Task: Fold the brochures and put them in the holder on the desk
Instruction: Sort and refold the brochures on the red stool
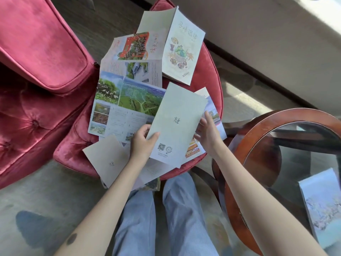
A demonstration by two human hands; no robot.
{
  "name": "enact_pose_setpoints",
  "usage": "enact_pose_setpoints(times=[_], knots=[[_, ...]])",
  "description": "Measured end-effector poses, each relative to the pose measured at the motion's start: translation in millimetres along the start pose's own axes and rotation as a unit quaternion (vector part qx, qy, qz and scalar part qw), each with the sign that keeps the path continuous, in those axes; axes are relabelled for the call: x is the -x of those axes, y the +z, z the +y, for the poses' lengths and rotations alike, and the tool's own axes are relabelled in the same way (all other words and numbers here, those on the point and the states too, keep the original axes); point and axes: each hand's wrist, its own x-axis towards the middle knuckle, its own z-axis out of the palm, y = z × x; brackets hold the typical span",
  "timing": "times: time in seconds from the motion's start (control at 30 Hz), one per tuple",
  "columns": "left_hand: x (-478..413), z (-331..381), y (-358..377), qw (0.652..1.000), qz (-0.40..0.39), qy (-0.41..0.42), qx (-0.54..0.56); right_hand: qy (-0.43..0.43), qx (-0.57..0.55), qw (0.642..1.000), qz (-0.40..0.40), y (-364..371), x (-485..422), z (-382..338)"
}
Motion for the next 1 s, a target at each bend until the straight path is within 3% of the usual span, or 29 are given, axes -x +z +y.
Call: enact_pose_setpoints(times=[0.27,0.47,0.63,0.8,1.0], knots=[[-18.8,-10.6,10.6,0.976,0.025,0.025,-0.215,-0.046,0.113,0.986,0.110,9.6,-8.5,3.4],[-36.4,-23.5,-10.0,0.944,0.066,0.011,-0.324,-0.054,0.138,0.980,0.135,13.4,-15.6,5.5],[-56.7,-33.2,-39.4,0.936,0.106,-0.034,-0.334,-0.058,0.192,0.969,0.147,10.3,-22.5,8.4],[-69.1,-44.6,-59.9,0.938,0.093,-0.068,-0.328,-0.047,0.240,0.954,0.171,7.7,-27.1,13.6],[-72.9,-50.5,-57.4,0.950,0.063,-0.100,-0.290,-0.067,0.183,0.966,0.170,11.4,-26.6,10.2]])
